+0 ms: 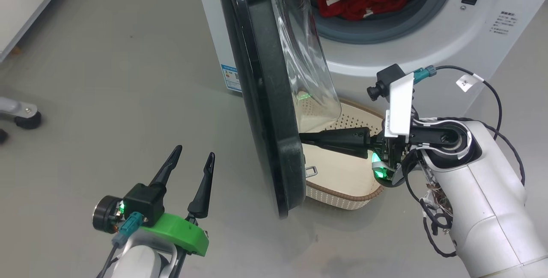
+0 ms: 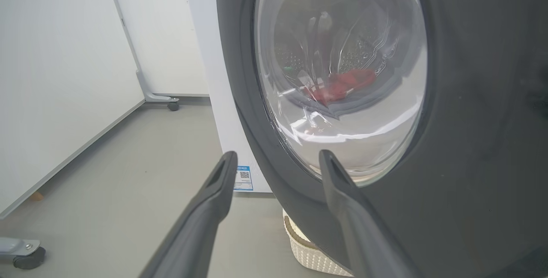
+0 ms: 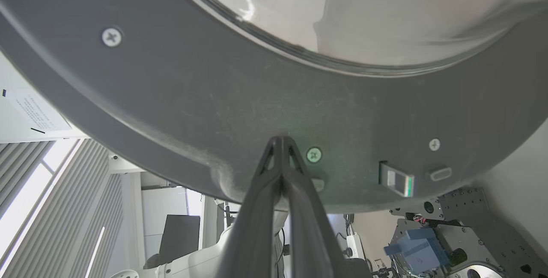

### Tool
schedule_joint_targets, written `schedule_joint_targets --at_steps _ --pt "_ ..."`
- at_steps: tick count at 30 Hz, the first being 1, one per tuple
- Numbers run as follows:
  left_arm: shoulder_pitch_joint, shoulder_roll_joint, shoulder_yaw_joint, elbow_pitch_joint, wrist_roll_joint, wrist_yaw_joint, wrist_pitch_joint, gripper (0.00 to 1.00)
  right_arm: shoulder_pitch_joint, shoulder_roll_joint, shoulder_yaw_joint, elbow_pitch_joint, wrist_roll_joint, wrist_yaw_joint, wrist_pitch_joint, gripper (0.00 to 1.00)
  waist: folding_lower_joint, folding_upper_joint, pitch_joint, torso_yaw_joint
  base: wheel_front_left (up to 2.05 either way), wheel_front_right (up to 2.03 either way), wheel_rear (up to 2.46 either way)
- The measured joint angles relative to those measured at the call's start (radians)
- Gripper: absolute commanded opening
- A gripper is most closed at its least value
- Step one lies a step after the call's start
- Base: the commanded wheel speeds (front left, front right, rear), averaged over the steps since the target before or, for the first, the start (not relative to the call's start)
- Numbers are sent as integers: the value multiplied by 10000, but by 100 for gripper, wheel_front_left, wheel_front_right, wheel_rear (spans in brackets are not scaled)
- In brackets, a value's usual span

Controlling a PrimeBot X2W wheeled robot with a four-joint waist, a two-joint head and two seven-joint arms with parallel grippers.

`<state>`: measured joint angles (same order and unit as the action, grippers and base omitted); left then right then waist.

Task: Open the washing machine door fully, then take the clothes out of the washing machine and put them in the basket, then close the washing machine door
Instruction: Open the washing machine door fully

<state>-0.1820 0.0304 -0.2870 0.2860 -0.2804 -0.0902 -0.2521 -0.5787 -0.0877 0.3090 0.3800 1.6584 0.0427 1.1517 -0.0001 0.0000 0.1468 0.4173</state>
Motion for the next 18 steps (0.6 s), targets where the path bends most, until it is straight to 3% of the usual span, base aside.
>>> schedule_joint_targets --at_steps 18 --pt "210 29 109 19 0 4 0 100 347 161 539 -215 123 -13 -326 0 1 0 -293 642 0 0 0"
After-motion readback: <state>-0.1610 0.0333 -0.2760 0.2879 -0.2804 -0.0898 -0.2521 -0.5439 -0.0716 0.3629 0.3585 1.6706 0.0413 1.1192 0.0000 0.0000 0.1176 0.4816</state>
